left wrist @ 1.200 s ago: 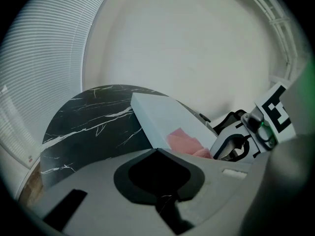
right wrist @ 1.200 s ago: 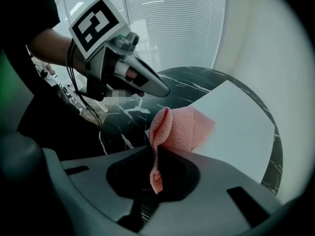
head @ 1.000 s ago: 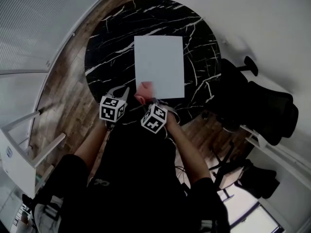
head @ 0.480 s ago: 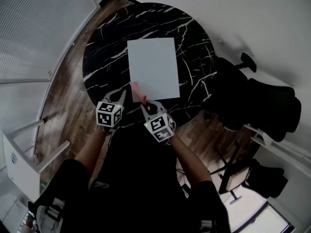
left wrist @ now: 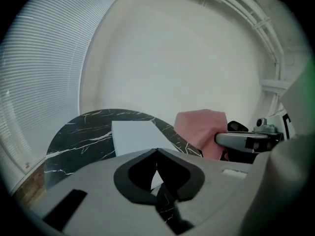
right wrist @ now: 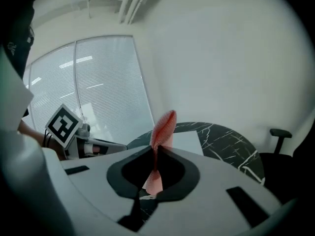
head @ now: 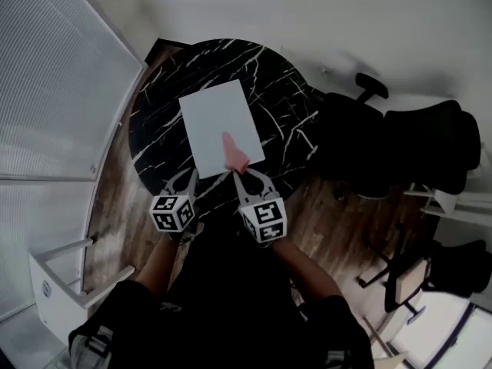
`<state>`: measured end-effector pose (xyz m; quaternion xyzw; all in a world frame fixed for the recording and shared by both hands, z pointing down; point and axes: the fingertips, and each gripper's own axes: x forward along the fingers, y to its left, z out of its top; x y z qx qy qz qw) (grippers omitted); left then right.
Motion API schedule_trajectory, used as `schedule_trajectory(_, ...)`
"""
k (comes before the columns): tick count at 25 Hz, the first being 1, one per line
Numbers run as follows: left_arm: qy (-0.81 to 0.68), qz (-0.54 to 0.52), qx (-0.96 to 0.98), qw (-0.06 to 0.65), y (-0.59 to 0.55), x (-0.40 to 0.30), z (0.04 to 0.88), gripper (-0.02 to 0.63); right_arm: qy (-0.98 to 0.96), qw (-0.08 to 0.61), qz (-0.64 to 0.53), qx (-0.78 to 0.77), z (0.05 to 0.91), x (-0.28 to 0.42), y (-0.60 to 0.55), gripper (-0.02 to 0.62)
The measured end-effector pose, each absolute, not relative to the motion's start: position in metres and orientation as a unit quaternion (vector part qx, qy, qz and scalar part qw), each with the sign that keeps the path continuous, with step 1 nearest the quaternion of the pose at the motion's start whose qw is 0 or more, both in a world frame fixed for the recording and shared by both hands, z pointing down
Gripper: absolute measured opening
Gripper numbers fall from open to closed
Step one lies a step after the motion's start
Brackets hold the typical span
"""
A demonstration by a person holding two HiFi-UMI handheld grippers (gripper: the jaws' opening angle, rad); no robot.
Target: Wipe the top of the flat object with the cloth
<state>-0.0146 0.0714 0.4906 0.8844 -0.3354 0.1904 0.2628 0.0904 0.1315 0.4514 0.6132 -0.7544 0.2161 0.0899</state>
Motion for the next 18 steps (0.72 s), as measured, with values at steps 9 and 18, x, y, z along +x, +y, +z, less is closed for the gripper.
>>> schedule_trajectory(9, -0.368, 0.135, 0.894, 0.216, 0.148, -0.004, 0.429, -0.002, -0.744, 0.078, 0.149, 0.647, 0.402, 0.117, 0.198, 0.009)
schedule_trajectory(18, -0.35, 0.066, 0.927, 0.117, 0.17, -0.027, 0.33, -0.002, -0.693, 0.042, 0.035, 0.719, 0.311, 0.123, 0.246, 0.009)
